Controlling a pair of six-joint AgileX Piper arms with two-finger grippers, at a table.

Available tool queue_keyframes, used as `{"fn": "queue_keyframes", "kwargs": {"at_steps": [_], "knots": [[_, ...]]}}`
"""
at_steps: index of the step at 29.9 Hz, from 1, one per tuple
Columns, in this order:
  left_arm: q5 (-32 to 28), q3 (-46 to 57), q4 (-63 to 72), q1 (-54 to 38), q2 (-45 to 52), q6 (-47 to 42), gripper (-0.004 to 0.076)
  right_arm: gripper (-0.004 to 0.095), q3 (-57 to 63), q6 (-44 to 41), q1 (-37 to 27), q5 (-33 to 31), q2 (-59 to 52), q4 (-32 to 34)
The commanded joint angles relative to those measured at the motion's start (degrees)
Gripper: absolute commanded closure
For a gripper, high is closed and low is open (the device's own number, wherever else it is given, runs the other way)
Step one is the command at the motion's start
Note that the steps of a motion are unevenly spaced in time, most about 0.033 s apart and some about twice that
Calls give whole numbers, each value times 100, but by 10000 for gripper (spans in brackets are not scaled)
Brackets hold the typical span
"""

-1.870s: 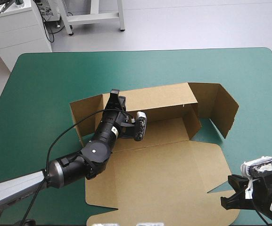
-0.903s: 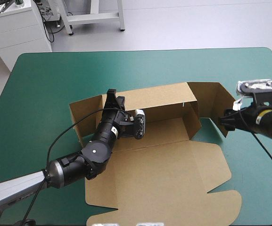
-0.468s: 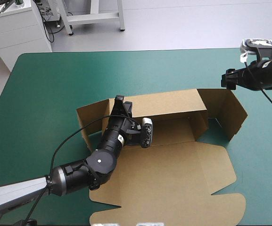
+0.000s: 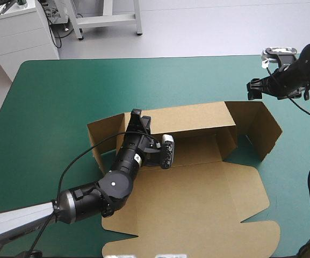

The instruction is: Fold the box

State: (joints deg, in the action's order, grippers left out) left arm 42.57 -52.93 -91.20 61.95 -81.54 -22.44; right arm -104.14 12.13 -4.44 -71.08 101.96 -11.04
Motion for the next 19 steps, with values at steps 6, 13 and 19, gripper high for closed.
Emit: {"fn": "queue_keyframes", "kwargs": {"at_steps": [6,13,19], "knots": [[124,-137,-323,48,169,-32,756,102,174,97,-191,-31,-318,46],[124,-137,-323,48,169,-32,756,102,651,458,-217,-31,-395,-331],[124,-137,-312,48,169,-32,756,102,840,798,-217,-31,-512,-412]]}}
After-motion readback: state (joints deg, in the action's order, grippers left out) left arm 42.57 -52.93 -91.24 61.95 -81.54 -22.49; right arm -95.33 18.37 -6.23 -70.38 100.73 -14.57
